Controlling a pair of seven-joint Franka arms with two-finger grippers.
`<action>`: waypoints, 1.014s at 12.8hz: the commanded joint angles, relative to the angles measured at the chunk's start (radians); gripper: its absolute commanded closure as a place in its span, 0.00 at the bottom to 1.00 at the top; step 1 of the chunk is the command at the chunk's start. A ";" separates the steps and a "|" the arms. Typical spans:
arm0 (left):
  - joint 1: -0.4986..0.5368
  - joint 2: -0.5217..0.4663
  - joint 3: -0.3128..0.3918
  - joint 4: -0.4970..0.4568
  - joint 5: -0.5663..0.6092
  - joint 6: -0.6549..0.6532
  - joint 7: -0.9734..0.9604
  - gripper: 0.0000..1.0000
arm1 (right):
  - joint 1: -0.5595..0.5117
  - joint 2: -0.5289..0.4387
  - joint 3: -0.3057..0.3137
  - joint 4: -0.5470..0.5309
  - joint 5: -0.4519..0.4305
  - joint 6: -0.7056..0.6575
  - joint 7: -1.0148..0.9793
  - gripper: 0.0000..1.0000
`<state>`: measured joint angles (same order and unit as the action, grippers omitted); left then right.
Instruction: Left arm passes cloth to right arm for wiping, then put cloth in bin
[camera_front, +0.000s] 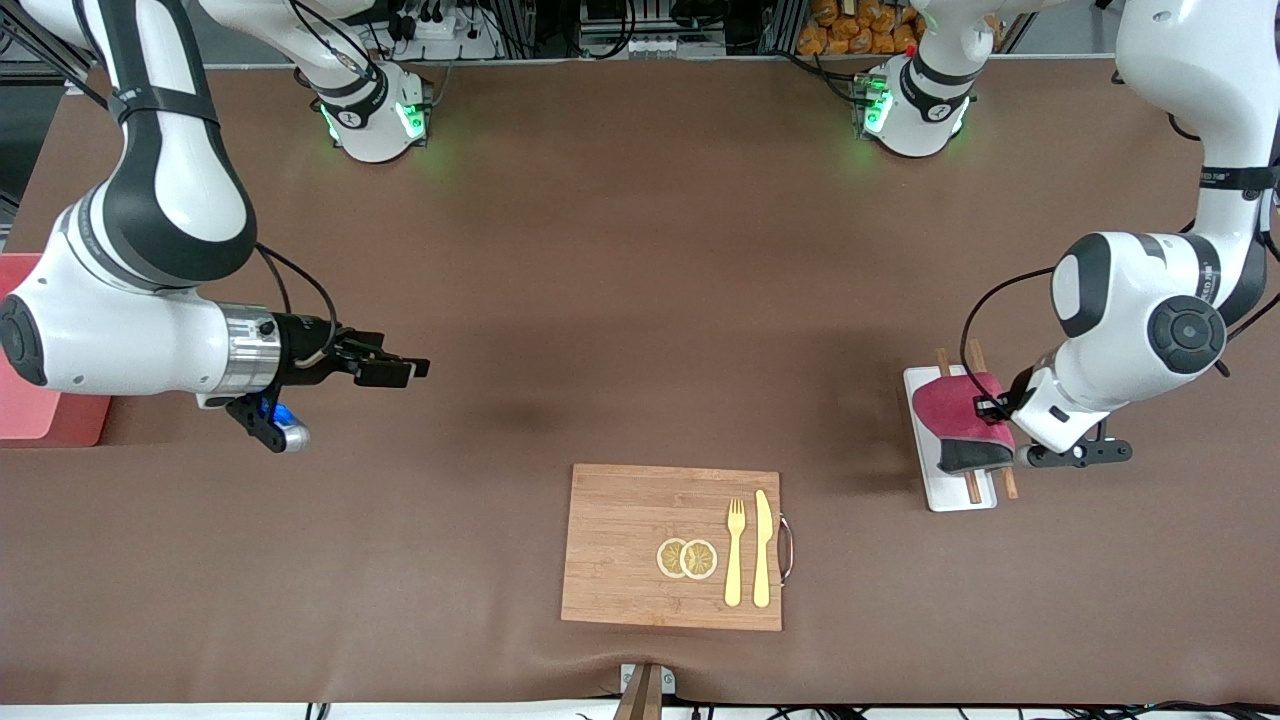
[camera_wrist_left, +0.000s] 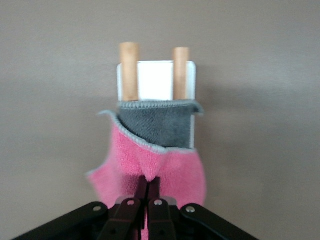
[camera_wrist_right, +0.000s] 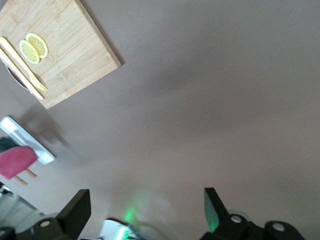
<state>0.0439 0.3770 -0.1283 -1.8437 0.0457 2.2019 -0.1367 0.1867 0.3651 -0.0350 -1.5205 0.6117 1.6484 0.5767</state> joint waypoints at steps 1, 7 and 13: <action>-0.007 -0.044 -0.049 -0.002 0.000 -0.007 -0.036 1.00 | 0.003 -0.035 -0.005 -0.036 0.045 0.004 0.098 0.00; -0.018 -0.040 -0.239 0.086 -0.084 -0.010 -0.457 1.00 | 0.017 -0.017 -0.005 -0.033 0.167 0.083 0.152 0.00; -0.243 0.062 -0.290 0.245 -0.078 -0.005 -1.247 1.00 | 0.077 -0.006 -0.005 -0.121 0.178 0.224 0.190 0.00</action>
<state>-0.1408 0.3745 -0.4237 -1.6784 -0.0282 2.2014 -1.1796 0.2447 0.3723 -0.0334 -1.5943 0.7656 1.8347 0.7459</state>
